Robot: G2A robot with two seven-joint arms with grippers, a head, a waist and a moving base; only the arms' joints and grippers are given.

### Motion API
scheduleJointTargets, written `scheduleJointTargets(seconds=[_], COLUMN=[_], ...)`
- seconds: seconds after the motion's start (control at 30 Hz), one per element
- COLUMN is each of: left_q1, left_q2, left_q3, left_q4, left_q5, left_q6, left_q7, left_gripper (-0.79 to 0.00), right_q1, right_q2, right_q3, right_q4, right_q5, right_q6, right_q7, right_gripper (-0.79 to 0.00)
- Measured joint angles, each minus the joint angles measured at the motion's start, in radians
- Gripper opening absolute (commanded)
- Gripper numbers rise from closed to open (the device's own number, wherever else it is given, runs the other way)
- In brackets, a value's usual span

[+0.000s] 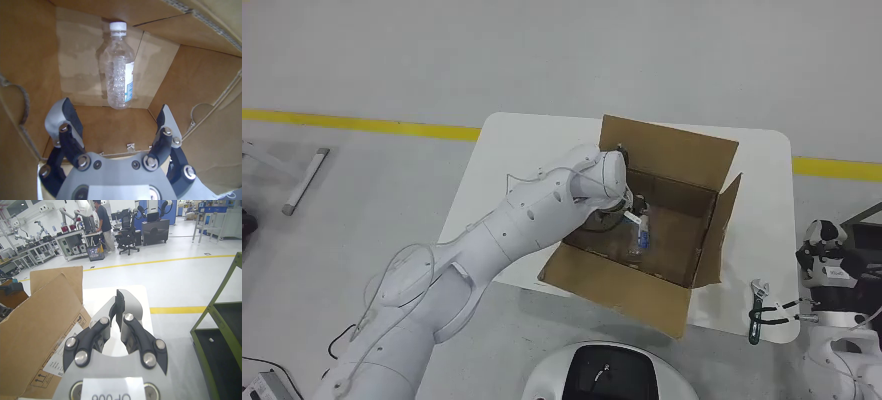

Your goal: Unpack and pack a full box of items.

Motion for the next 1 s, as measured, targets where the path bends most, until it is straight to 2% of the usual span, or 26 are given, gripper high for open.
scheduleJointTargets(seconds=[0.27,0.6,0.8,1.0], left_q1=[0.039,0.148,0.235,0.317], left_q2=[0.079,0.202,0.260,0.307], left_q3=[-0.092,-0.308,-0.439,-0.548], left_q4=[-0.219,-0.537,-0.624,-0.668], left_q5=[0.017,0.087,0.135,0.160], left_q6=[-0.012,-0.019,0.003,0.018], left_q7=[-0.012,-0.018,0.003,0.017], left_gripper=[0.000,0.000,0.000,0.000], right_q1=[0.059,0.123,0.131,0.121], right_q2=[-0.001,-0.005,-0.009,-0.004], right_q3=[-0.021,-0.186,-0.301,-0.323], right_q4=[-0.120,-0.205,-0.202,-0.165], right_q5=[0.156,0.201,0.246,0.238], right_q6=[0.003,-0.009,-0.008,0.004], right_q7=[0.103,0.272,0.380,0.460], right_gripper=[-0.785,-0.785,-0.785,-0.785])
